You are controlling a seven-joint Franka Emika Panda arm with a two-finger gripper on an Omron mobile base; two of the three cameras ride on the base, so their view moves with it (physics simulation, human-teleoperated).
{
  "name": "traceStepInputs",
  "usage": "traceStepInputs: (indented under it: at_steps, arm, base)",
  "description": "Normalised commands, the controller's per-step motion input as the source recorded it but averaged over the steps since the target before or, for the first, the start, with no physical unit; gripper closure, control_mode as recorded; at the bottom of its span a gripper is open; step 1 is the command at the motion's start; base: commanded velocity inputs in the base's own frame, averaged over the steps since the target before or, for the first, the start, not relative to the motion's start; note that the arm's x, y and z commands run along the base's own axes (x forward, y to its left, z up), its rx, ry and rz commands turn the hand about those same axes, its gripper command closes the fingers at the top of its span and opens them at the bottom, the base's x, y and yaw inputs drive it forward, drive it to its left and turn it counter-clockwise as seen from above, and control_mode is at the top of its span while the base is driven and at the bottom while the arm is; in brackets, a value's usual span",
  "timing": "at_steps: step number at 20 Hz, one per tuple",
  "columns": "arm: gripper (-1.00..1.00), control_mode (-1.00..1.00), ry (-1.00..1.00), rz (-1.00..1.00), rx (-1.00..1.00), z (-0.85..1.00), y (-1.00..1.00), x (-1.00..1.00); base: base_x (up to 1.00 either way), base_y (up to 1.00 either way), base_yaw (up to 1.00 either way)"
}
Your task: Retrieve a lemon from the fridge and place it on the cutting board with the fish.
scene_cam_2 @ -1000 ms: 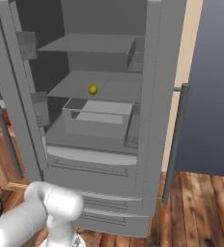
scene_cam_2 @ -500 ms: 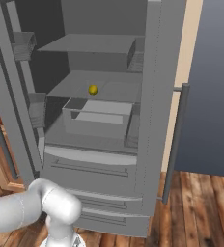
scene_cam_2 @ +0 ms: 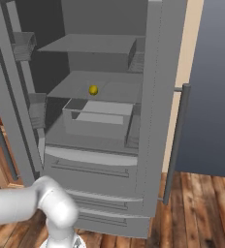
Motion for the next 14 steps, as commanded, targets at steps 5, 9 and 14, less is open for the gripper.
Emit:
traceStepInputs:
  at_steps: [5,9,14]
  arm:
    - [-1.00,-1.00,0.01,-0.06,-0.02,0.00,-0.02,-0.65]
    - [-1.00,-1.00,0.00,-0.04,-0.02,0.00,-0.08,-0.99]
    - [-1.00,-1.00,-0.01,0.00,0.00,0.06,-0.49,-0.99]
  base:
    - [0.00,0.00,0.00]
    - [0.00,0.00,0.00]
    - [0.00,0.00,0.00]
